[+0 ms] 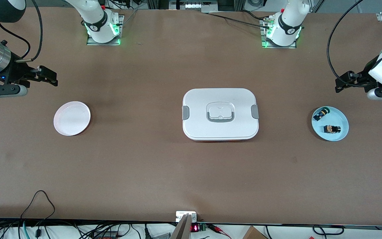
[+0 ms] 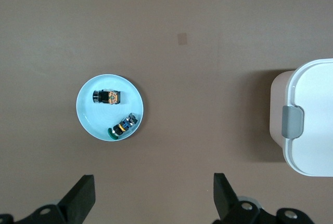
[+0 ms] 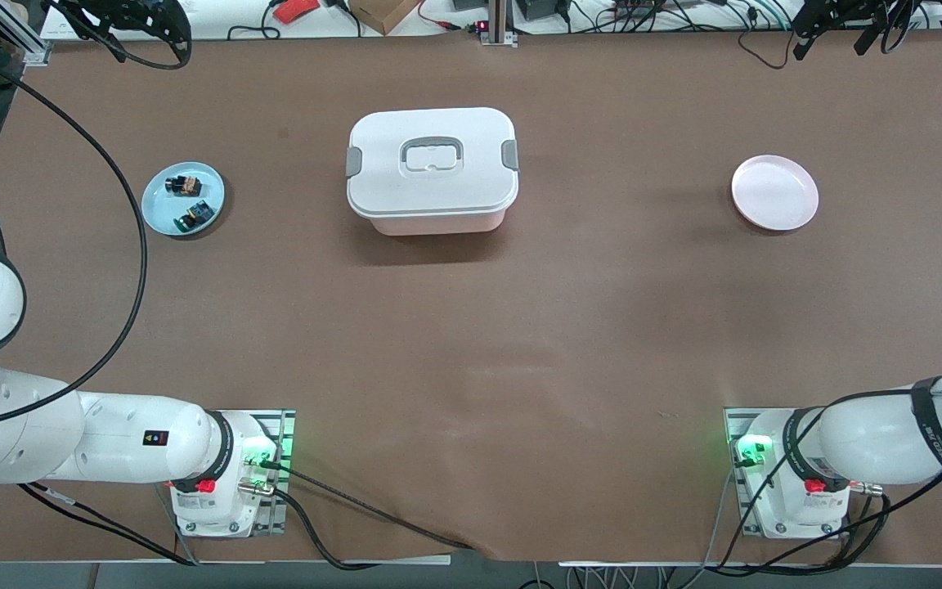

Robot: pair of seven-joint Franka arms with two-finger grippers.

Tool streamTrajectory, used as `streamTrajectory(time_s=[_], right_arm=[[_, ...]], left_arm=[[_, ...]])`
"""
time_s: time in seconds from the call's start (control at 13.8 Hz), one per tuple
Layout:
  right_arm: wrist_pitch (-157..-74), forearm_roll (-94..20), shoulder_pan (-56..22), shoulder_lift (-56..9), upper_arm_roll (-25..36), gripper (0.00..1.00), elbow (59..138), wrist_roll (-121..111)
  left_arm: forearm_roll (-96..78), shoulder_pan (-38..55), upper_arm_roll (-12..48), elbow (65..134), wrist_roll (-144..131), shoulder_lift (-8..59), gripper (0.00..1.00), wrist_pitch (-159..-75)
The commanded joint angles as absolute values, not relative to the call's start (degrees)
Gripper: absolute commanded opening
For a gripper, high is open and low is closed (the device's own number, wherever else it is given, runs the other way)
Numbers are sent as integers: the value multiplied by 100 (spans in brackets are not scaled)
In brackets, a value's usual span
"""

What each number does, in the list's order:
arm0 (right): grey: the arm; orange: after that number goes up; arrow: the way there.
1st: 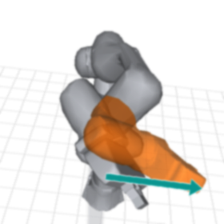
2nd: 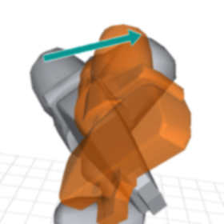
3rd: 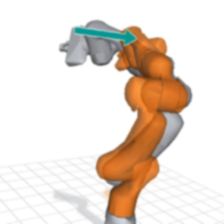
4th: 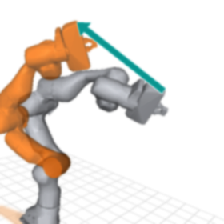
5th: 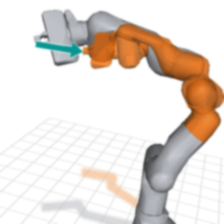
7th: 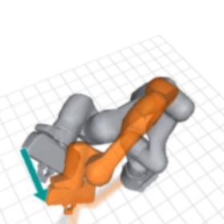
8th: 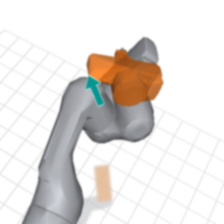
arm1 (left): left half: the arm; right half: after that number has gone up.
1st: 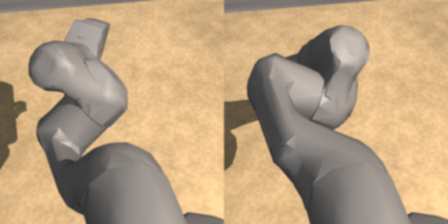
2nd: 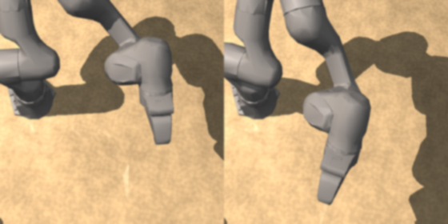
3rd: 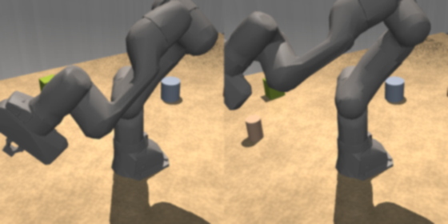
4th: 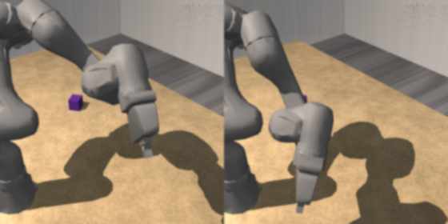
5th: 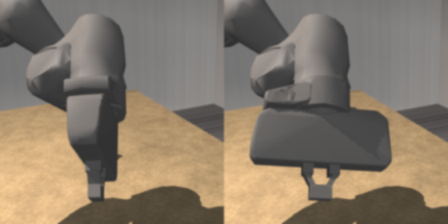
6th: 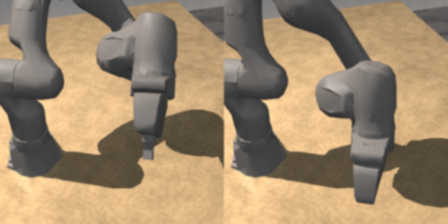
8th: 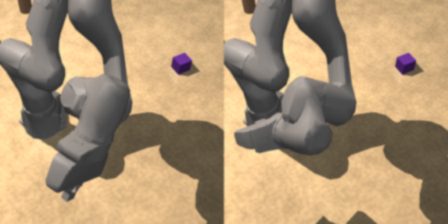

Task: Transfer orange switch to right arm and place
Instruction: 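Move the left gripper down toward the orange switch on the blue plate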

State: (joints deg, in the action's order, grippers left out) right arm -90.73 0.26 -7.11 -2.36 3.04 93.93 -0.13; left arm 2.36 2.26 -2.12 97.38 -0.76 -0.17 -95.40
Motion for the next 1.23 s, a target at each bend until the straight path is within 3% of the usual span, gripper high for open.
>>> streamTrajectory(time_s=[0.0,0.65,1.16], right_arm=[[-8974,-53,-686,-272,290,100,9281,44],[-8974,-53,-686,-272,290,100,9281,53],[-8974,-53,-686,-272,290,100,9281,53]], left_arm=[[264,272,-255,9483,-35,123,100,-9326],[264,246,-255,9483,-79,219,100,-9299],[246,150,-325,9457,-132,746,100,-9272]])
